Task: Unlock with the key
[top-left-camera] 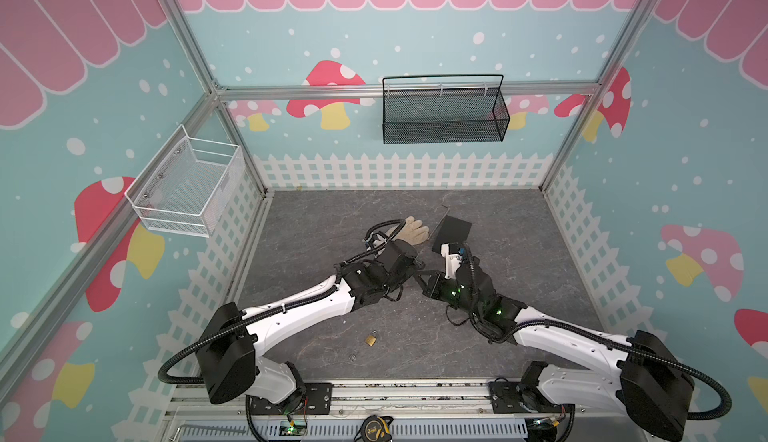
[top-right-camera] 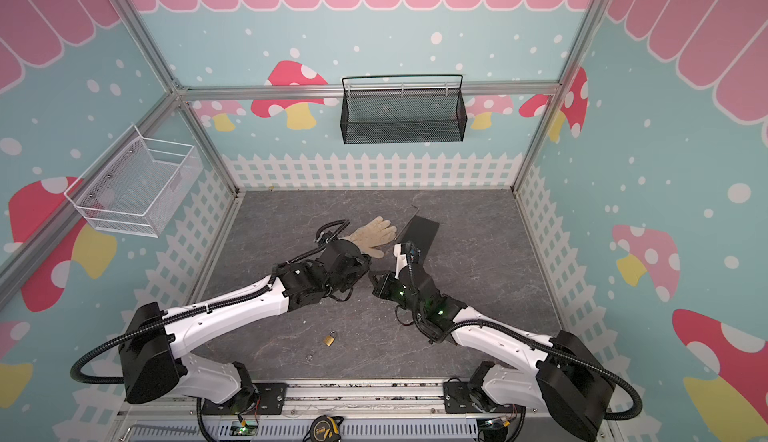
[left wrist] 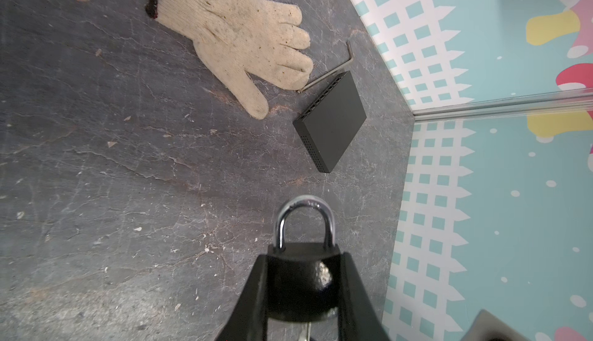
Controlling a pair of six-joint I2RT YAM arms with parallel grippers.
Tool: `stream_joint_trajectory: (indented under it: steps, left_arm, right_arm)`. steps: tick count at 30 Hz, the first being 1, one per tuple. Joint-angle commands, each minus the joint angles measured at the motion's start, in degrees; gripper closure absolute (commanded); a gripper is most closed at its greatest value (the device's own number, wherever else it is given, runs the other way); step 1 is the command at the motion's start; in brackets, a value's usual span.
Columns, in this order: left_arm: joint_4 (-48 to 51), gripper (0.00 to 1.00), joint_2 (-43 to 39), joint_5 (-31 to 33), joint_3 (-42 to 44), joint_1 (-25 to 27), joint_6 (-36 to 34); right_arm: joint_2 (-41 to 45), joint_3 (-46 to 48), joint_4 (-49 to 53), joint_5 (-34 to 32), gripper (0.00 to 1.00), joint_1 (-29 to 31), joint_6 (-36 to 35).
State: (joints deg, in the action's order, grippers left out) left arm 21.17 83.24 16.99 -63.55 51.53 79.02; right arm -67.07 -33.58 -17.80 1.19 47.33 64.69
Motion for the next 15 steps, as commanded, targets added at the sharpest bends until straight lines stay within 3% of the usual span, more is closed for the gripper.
stream_joint_trajectory:
  steps: [1,15]
  left_arm:
    - [0.25,1.0,-2.35,-2.09,-0.6,0.16,-0.1]
    - [1.68,1.0,-3.78,0.67,-0.39,-0.29,2.87]
  right_arm:
    - [0.58,-0.36,0.33,0.94,1.0,-0.44,-1.09]
    - [0.18,-1.24,1.55,1.48,1.0,1.62,-1.52]
